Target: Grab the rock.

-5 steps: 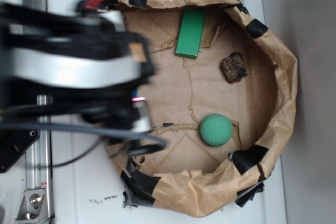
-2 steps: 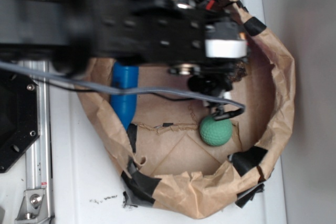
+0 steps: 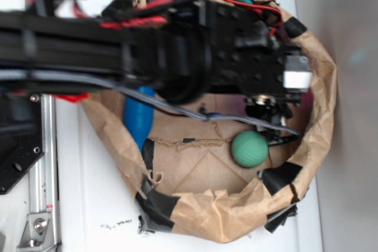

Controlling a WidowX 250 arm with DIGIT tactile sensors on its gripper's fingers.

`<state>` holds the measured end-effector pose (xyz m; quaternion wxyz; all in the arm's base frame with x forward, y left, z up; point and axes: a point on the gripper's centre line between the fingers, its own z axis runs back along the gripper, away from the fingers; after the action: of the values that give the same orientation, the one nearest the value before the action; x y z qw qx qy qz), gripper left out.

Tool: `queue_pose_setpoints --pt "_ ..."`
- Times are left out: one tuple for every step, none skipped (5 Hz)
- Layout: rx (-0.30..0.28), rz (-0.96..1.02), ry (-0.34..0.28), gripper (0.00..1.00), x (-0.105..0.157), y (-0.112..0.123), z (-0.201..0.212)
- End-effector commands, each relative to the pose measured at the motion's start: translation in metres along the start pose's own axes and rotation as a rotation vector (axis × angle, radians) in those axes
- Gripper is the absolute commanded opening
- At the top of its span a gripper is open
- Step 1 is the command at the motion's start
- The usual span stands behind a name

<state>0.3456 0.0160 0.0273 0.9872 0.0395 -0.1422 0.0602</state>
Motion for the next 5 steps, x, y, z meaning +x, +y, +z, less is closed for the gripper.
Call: queue_pose_setpoints --pt "0.037 -0.052 -0.028 0.00 0.021 -0.004 0.022" --pt "-0.030 -0.066 0.026 0.00 0.016 -0.001 0.050" --pt "0.065 -0.101 -0.060 0.00 0.004 0.006 0.105" --pt "-0.204 -0.161 0.027 0.00 -0.013 0.001 0.158" --pt "-0.048 -0.048 0.066 0.00 -0.024 0.005 0.201"
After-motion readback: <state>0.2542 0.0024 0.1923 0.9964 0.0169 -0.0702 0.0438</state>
